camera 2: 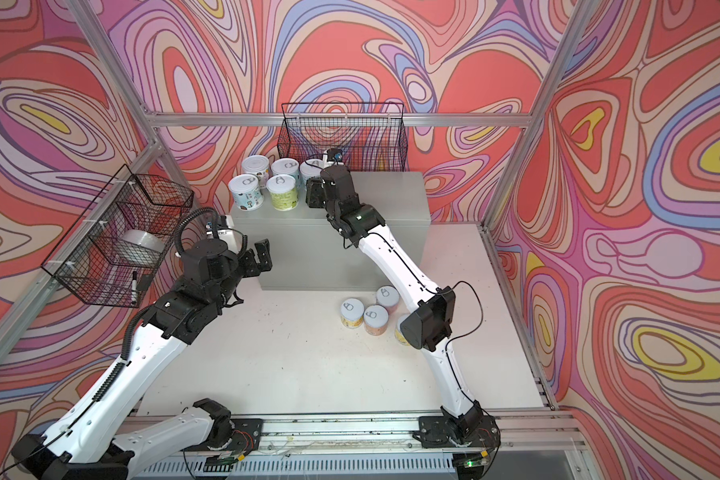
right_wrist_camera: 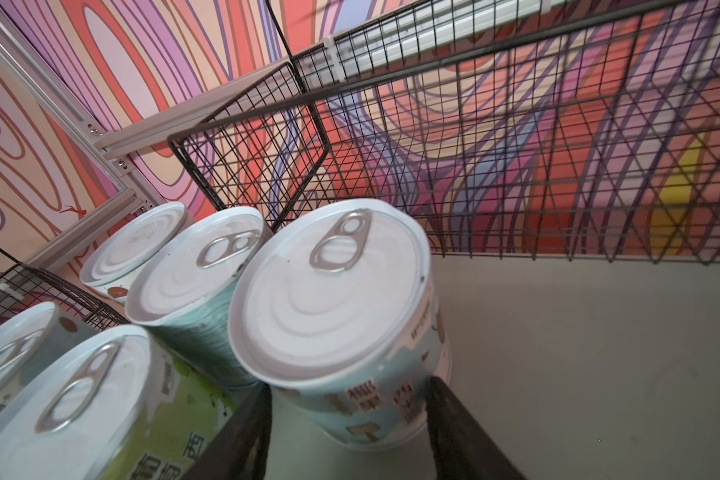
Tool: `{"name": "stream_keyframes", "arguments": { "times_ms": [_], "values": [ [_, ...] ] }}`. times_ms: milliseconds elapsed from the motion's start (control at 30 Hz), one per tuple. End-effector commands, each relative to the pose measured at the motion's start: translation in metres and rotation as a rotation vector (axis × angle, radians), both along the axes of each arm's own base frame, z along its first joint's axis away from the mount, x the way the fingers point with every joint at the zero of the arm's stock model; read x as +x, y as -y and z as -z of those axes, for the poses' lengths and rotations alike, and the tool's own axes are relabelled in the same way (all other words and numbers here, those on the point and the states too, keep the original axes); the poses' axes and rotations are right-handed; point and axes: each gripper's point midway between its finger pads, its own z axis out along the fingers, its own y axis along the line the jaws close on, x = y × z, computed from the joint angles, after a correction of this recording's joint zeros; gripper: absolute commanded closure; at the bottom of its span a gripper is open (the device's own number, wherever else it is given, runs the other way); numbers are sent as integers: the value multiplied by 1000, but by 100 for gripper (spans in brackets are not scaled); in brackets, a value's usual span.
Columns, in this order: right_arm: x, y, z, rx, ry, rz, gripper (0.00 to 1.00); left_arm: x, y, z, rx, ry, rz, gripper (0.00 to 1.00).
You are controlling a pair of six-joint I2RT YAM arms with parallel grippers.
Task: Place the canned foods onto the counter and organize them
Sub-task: 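Open the right gripper and release the can beside the group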
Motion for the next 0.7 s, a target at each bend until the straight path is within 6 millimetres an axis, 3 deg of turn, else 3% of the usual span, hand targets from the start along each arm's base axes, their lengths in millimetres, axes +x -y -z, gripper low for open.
{"name": "stream_keyframes", "arguments": {
  "times_ms": [0, 133, 233, 433, 667],
  "values": [
    [8, -6, 36, -28, -72, 6, 39, 4, 2, 1, -24, 9, 2, 0],
    [5, -7, 40, -21, -85, -6, 39, 4, 3, 2, -25, 7, 8, 0],
    [-1, -5, 28, -2, -61, -18, 39, 4, 8, 7, -27, 1, 35, 0],
    [-26, 9, -21, 3, 9, -49, 37, 0, 22, 21, -82, 8, 116, 0],
    [-79, 36, -68, -7, 74, -64, 33, -15, 40, 52, -183, 23, 226, 0]
  ]
}}
